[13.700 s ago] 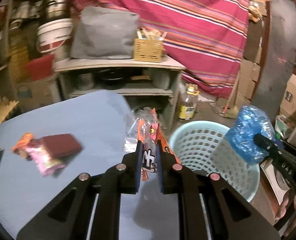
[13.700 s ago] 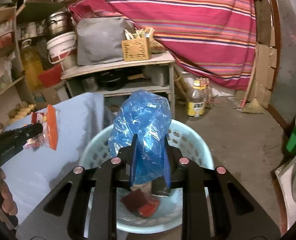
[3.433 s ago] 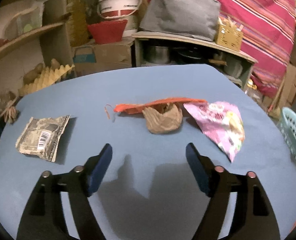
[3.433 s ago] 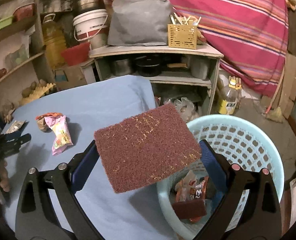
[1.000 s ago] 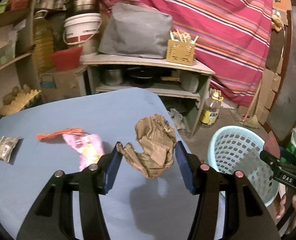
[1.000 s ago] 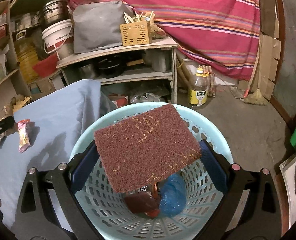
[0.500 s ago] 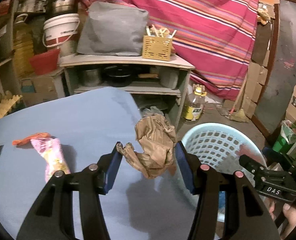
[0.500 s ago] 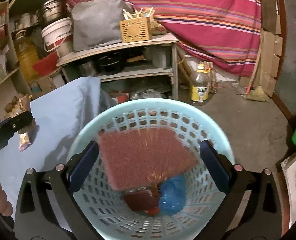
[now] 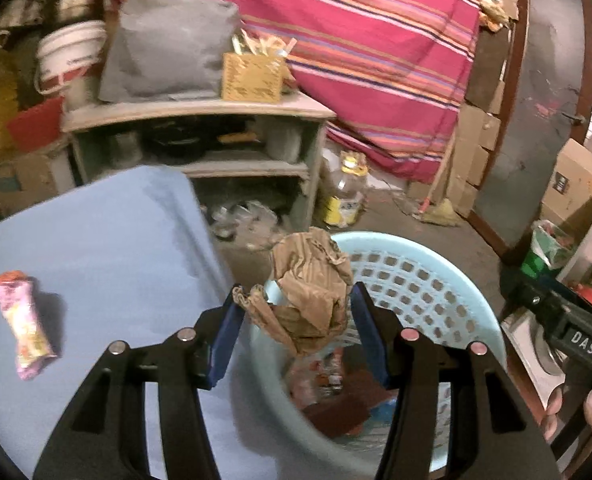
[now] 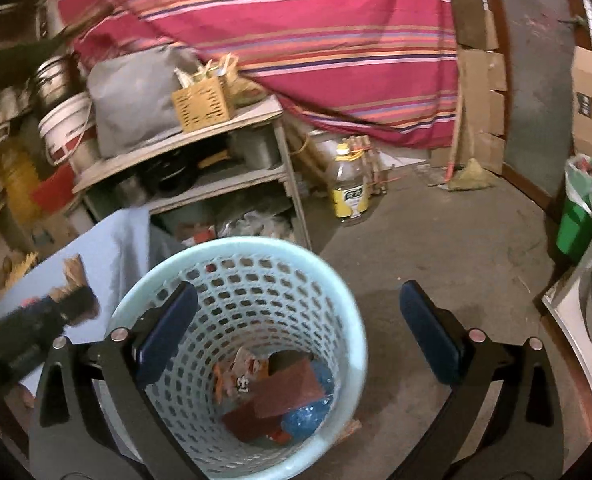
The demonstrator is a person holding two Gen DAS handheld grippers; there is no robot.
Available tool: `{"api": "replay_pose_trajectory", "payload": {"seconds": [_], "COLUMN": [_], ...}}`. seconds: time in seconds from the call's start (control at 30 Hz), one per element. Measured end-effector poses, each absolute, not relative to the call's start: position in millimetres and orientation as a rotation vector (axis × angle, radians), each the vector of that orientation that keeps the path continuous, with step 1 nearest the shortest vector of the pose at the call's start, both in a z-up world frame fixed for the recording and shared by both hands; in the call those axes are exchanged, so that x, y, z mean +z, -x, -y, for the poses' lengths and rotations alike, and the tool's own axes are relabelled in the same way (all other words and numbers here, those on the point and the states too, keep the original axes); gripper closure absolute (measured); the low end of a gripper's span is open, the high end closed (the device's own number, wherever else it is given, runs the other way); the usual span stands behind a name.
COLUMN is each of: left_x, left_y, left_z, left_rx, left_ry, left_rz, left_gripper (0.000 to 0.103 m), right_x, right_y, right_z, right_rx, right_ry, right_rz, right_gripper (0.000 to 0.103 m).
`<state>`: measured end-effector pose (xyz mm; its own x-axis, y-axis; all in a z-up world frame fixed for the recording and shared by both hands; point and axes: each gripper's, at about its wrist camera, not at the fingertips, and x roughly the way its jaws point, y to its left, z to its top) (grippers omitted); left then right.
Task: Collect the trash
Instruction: 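Open the right tool over the basket while the left tool drops the paper bag in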
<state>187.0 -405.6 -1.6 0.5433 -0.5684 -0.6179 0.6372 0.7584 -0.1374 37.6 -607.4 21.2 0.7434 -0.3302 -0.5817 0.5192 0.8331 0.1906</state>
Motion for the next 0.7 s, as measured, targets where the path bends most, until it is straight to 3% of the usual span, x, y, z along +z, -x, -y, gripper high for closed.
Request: {"api": "replay_pose_trajectory", "payload": {"seconds": [0.13,0.3,0.7], "left_x": [-9.3,-14.2,3.9], "left_y": [-189.3,-190.5,-207.5], "left_z": [423.2,424.0,314.5], "left_rx": [-0.753,-0.745,-0.562], "left_ry": [-0.113,-0.129,-0.153], "left_rz": [-0.717,-0.718,-0.668], "left_gripper": [0.045,0.025,0.018], "right_x": [22.7,24.6,25.3], "right_y": [-33.8,-37.3,-75.4], "right_z": [609.3,606.1,565.7], "right_rx": [-0.489,-0.495,-0.451], "right_ry": [-0.360,-0.338,-0.254], "right_rz": [-0.552,-0.555,-0.609], "right_gripper": [0.004,0.004,0.004]}}
